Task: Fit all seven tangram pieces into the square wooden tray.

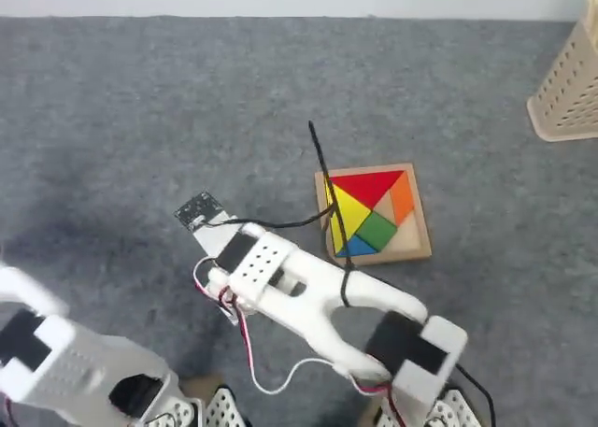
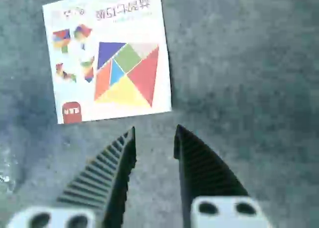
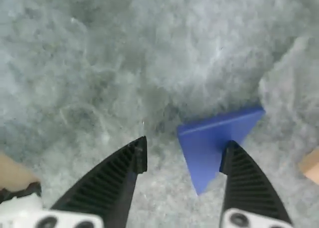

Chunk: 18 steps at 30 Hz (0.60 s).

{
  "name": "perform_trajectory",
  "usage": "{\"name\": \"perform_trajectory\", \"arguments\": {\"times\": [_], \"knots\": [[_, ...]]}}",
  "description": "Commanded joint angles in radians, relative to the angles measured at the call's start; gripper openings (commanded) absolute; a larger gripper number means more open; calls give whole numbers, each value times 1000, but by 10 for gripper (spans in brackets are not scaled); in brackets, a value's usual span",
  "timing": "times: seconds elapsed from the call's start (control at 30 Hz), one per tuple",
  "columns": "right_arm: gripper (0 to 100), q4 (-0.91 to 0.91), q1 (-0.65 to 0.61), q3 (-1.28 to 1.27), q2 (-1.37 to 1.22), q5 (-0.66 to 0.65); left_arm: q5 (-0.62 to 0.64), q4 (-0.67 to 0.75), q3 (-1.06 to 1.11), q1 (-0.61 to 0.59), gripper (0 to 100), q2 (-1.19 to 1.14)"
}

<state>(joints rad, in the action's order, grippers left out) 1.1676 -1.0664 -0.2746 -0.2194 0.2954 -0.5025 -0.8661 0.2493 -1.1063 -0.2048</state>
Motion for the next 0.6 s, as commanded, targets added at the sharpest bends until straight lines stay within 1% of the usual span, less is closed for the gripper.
{"name": "perform_trajectory", "arguments": {"times": [0.0,0.2,0.43,0.57], "knots": [[248,24,-2,97,-13,46,-8,-14,-45,-2,124,15],[248,35,10,118,-74,57,-8,-14,-45,0,124,15],[248,79,125,117,-81,57,-8,-11,-45,0,124,15],[248,79,156,114,-85,55,-8,-11,-45,3,124,15]]}}
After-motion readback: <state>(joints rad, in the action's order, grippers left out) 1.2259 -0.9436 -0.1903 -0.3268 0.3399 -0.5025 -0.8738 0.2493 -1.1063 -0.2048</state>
